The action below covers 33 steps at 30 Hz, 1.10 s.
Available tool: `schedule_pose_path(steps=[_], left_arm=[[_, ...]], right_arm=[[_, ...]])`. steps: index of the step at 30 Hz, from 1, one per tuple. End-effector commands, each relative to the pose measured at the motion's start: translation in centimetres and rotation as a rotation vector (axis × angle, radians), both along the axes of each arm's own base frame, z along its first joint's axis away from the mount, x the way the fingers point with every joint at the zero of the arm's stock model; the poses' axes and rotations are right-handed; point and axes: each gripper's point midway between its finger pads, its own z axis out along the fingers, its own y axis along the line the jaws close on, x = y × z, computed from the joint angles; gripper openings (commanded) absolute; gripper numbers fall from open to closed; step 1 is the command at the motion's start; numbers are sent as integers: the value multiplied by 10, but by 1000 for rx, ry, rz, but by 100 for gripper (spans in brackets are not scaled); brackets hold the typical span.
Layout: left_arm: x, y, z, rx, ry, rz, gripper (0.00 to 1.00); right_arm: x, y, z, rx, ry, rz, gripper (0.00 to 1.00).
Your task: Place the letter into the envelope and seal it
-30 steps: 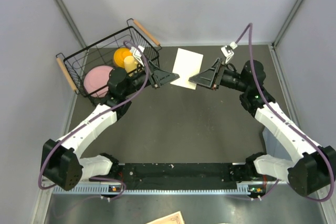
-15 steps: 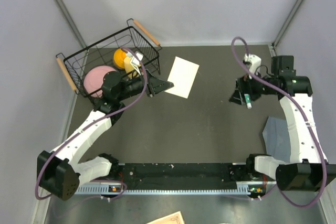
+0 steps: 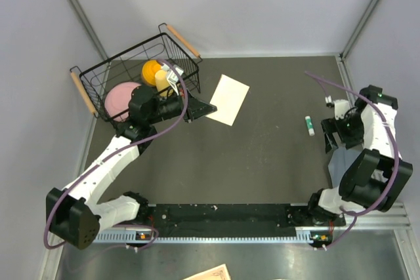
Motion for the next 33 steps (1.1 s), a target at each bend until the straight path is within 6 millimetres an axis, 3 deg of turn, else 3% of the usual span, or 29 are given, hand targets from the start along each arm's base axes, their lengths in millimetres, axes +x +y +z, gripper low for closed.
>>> schedule_pose_path(steps=[1, 2, 7, 10, 17, 20, 27, 28, 31, 33], left_arm=[[4, 2, 20, -10, -78, 14, 0], [3, 2, 21, -13, -82, 14, 0], [5, 2, 18, -10, -79, 23, 0], [4, 3, 15, -10, -78, 28, 0], [7, 7, 11, -9, -74, 46, 0], [7, 8, 9, -9, -72, 49, 0], [8, 10, 9, -21, -72, 48, 0], [8, 10, 8, -20, -71, 47, 0], [8, 12, 10, -21, -78, 52, 0], [10, 13, 10, -21, -77, 55, 0]], right_arm=[[-6, -5, -17, -61, -5, -209, 82], [-14, -5, -30, -73, 29, -238, 82], [-10, -5, -65, -49, 99, -297, 82], [-1, -11, -74, -56, 101, -330, 83], [-1, -24, -97, -121, 137, -356, 81], [-2, -24, -98, -121, 136, -358, 69], [-5, -30, -99, -149, 154, -373, 51], [-7, -31, -99, -153, 160, -370, 38], [-13, -38, -92, -170, 150, -377, 12], [-16, -44, -88, -186, 143, -391, 0]])
